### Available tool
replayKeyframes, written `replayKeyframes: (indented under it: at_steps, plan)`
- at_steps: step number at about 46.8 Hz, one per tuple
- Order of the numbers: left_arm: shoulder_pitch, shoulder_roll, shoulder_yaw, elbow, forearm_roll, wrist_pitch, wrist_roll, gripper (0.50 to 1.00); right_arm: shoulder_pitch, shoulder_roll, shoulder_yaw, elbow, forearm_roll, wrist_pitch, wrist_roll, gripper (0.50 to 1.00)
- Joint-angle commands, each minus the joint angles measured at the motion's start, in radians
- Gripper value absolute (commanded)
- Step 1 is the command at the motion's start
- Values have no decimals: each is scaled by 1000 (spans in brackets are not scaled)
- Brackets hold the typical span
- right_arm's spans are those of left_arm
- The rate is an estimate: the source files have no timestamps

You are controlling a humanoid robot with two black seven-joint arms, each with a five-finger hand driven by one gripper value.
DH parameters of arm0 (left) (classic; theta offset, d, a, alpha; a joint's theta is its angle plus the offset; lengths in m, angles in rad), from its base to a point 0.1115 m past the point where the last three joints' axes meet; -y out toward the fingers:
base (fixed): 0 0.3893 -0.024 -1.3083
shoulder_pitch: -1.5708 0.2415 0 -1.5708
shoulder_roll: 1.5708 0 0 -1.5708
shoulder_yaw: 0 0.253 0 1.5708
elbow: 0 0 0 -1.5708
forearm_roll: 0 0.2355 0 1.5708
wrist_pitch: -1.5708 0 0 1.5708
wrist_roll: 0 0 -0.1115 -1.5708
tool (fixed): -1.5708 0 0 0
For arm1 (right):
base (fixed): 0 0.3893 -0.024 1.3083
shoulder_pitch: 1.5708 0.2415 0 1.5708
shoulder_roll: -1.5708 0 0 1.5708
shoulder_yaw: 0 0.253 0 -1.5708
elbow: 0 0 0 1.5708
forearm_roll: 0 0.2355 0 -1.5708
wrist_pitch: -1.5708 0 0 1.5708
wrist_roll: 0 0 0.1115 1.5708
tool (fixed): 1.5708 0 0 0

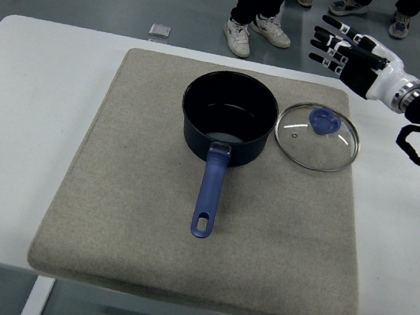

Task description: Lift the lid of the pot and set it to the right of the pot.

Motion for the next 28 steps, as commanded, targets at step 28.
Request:
replayKeyframes:
  at_steps: [28]
  plan:
    - [0,0,-1,0,0,0,0,1000,-67,7,51,2,106,6,-15,903]
